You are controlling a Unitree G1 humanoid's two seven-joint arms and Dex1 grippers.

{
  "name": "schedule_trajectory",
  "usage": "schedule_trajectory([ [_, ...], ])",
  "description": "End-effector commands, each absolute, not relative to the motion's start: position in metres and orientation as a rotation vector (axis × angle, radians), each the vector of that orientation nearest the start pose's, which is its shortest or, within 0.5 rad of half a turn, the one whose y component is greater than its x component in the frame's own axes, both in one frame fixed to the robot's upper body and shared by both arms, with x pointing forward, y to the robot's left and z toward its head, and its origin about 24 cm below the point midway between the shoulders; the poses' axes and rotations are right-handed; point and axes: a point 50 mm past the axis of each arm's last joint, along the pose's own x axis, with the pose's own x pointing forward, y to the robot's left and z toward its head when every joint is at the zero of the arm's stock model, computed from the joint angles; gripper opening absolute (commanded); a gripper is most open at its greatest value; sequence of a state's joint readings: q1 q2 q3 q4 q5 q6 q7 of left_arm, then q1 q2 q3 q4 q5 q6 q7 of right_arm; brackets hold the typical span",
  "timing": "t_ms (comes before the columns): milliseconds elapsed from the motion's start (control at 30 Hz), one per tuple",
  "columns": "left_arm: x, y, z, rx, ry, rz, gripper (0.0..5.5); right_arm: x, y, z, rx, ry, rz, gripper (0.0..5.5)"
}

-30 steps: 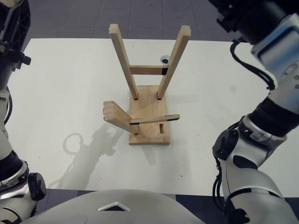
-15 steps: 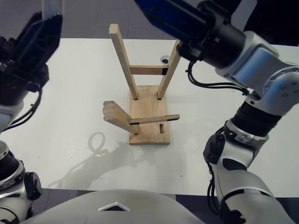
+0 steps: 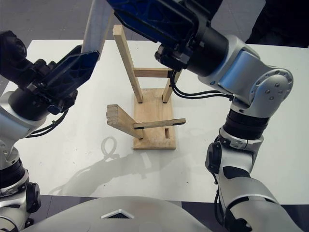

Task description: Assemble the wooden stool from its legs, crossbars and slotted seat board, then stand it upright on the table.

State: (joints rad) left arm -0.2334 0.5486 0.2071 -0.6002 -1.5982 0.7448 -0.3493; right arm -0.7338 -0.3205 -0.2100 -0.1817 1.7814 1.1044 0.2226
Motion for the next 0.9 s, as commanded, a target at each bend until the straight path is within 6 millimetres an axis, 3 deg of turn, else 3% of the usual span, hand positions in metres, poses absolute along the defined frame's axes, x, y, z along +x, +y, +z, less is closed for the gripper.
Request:
schedule_trajectory([
  [33,0.204,0.143,0.22,-0.642,-0.088,-1.25,2.07,0.255,-0.102,0.269,0.83,0.053,1.516,4.75],
  [167,0.203,0.142,0.22,-0.645,-0.088,-1.251,2.07,0.256,-0.1,0.271,0.841,0.051,1.503,4.36],
  [633,0.205,0.138,0.218,-0.663,-0.08,-1.25,2.07,0.26,-0.097,0.272,0.841,0.056,1.499,2.11],
  [900,0.21,0.128,0.227,-0.665,-0.133,-1.268,2.07,0.26,-0.093,0.283,0.859,0.018,1.5,2.08],
])
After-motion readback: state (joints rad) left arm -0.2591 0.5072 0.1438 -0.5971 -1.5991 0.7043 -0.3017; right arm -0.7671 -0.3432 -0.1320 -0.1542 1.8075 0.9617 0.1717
